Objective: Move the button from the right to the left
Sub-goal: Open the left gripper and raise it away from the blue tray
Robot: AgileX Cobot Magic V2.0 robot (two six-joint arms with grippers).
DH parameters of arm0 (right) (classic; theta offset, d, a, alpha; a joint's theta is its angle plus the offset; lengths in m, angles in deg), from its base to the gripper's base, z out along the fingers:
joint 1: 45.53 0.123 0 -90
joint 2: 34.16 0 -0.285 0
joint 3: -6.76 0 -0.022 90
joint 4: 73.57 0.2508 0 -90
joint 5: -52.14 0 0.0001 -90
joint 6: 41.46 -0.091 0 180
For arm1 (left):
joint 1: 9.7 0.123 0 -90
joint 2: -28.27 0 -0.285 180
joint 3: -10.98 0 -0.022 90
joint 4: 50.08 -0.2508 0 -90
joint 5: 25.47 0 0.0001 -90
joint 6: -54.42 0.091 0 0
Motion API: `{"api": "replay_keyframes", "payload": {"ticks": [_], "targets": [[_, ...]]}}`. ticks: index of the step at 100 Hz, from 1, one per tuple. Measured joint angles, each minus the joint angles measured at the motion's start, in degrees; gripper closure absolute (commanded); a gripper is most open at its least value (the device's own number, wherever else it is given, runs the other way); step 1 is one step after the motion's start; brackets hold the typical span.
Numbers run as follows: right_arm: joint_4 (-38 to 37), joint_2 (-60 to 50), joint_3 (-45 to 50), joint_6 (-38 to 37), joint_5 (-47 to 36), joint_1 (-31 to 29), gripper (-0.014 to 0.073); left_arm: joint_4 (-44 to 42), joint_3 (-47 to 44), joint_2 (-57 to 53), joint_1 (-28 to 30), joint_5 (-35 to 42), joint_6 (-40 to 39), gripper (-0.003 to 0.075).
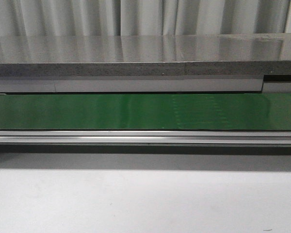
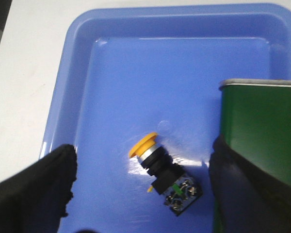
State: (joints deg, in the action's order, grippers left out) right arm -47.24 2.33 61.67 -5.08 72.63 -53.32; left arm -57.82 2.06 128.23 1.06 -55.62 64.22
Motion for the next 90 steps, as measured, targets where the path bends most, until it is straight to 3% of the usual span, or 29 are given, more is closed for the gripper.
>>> {"api": "replay_keyframes", "payload": {"ticks": [28,67,90], "targets": [[0.0,0.0,0.0,0.0,0.0,0.0,0.0662,3.68,-5.16,-9.77,-6.86,0.63,0.0,0.0193],[0.0,0.0,0.0,0.0,0.0,0.0,0.0662,11.08,-22.44,-30.56,-8.31,7.6,0.0,0.0193],[0.0,0.0,0.0,0.0,0.0,0.0,0.0662,11.94,-30.52,-43.47,-12.85,8.64,0.0,0.0193]]}}
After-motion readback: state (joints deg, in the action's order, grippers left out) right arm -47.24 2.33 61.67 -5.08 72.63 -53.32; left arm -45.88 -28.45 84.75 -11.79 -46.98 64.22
